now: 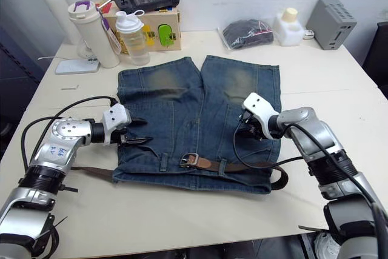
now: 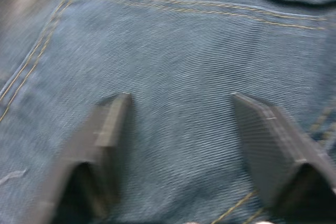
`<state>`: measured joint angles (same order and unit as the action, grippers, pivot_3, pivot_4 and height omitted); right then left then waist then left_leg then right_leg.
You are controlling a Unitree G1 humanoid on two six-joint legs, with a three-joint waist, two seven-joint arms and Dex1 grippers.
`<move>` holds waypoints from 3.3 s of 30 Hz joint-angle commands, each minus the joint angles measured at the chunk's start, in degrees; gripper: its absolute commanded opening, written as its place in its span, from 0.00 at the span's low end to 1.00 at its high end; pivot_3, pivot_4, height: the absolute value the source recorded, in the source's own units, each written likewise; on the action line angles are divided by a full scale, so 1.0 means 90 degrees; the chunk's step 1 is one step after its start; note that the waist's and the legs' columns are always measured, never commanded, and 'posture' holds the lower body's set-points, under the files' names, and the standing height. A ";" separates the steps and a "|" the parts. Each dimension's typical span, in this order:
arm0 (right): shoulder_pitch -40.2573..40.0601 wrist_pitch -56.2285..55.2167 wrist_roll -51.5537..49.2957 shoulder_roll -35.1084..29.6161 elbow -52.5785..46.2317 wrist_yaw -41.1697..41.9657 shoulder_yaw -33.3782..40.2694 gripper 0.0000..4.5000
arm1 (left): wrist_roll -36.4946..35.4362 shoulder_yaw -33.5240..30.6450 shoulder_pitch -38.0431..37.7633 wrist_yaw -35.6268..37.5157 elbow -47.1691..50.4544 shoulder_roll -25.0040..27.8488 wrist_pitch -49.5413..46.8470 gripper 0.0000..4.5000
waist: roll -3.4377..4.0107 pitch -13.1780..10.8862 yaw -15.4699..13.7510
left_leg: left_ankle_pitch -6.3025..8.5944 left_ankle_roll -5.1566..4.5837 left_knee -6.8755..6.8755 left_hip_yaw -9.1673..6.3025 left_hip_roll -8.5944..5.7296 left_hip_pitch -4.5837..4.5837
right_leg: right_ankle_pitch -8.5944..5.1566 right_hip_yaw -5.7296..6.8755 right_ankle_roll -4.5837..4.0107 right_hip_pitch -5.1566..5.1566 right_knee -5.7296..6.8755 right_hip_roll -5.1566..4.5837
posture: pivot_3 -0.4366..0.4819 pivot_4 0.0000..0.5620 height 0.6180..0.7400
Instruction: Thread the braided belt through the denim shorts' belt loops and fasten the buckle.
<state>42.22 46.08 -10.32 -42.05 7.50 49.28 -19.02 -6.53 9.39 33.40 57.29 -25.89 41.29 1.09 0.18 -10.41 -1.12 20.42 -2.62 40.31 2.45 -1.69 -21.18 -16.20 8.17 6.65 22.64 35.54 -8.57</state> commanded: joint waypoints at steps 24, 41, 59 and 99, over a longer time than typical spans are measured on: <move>0.0277 -0.0518 0.1262 0.1093 0.0420 -0.1773 0.1060 0.00 | 0.1045 -0.0381 0.0224 -0.1793 -0.0051 -0.1025 0.0158 0.18 | 0.0035 0.0110 0.0011 | -0.0006 -0.0011 0.0001 -0.0041 -0.0031 -0.0013 | 0.0005 -0.0048 0.0010 -0.0004 0.0000 -0.0024 | 0.48 0.27 0.59; -0.1767 0.1388 -0.2691 0.1282 -0.5293 -0.0751 0.3556 0.99 | -0.0712 -0.4705 -0.2642 -0.3350 0.4861 -0.0212 -0.5171 1.00 | 0.0009 0.0048 0.0129 | -0.0004 -0.0007 -0.0007 -0.0037 -0.0006 -0.0095 | 0.0003 -0.0056 0.0005 0.0091 0.0000 0.0004 | 0.48 0.27 0.59; -0.2506 0.0911 -0.2916 0.0693 -0.5651 -0.1123 0.2621 0.99 | -0.1126 -0.5079 -0.3641 -0.4126 0.4421 -0.0849 -0.6531 1.00 | -0.0019 0.0033 -0.0023 | 0.0002 0.0005 -0.0010 -0.0035 -0.0004 -0.0093 | 0.0002 -0.0068 0.0003 0.0093 -0.0006 -0.0006 | 0.48 0.27 0.59; -0.1175 -0.4940 0.2918 0.0876 -0.3164 -0.1158 -0.1072 1.00 | 0.0655 -0.0757 -0.2420 -0.1531 0.5223 0.0189 0.0591 0.12 | -0.0030 0.0017 0.0116 | 0.0000 0.0003 -0.0014 -0.0001 0.0004 -0.0091 | -0.0002 -0.0043 -0.0005 0.0100 -0.0007 0.0007 | 0.48 0.27 0.59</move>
<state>30.88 3.70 14.22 -34.71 -21.25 39.10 -29.06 -0.44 3.15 11.95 43.34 19.88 43.06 5.07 -0.09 -10.26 -0.08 20.42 -2.60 40.19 2.43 -1.66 -21.99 -16.22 7.79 6.60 23.54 35.48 -8.50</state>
